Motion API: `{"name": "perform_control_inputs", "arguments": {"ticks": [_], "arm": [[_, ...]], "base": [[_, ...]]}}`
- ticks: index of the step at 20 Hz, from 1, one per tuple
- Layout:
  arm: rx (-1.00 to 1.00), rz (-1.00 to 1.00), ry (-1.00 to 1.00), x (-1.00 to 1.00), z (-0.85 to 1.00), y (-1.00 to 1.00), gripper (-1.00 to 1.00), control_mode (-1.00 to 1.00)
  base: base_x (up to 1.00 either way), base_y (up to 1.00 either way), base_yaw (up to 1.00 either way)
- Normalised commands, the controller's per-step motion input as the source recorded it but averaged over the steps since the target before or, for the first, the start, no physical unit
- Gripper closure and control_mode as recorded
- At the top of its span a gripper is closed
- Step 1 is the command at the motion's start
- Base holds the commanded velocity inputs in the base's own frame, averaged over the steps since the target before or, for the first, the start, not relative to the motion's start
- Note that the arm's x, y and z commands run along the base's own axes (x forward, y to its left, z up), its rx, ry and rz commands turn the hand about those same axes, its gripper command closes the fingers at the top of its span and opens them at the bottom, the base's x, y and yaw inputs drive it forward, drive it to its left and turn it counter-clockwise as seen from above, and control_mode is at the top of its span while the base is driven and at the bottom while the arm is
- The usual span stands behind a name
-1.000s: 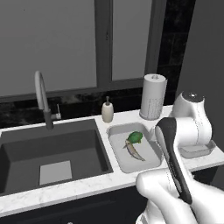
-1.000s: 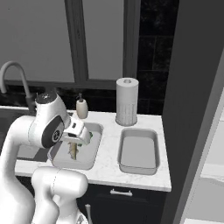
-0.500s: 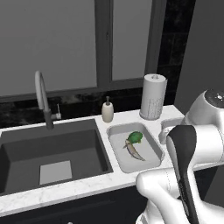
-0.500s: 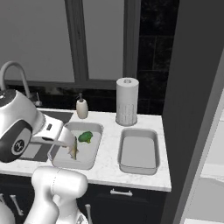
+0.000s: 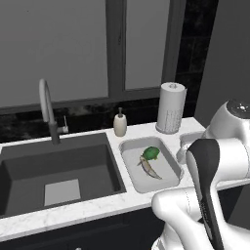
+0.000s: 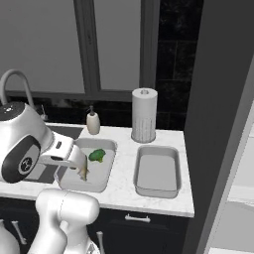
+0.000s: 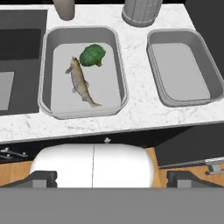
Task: Place one broccoli and one fish in each tupperware on the nearby counter, to pack two identical lunches.
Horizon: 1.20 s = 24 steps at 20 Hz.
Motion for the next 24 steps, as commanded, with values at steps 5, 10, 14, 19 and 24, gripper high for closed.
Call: {"name": "perform_control_inputs", "arguments": {"ticks": [5, 10, 14, 19, 24], "arm": [[0.00, 0.00, 0.00, -0.02, -0.03, 0.00, -1.00, -1.00], [0.00, 0.00, 0.00, 0.00, 0.00, 0.00, -1.00, 1.00], [0.00, 0.00, 0.00, 0.00, 0.00, 0.00, -1.00, 1.00], [0.00, 0.00, 0.00, 0.00, 0.00, 0.00, -1.00, 1.00], [0.00, 0.00, 0.00, 0.00, 0.00, 0.00, -1.00, 1.00]], "base": [[0.00, 0.00, 0.00], [-0.82, -0.35, -0.02], [-1.00, -0.77, -0.14], [-0.71, -0.95, -0.05], [-0.08, -1.00, 0.00]]}}
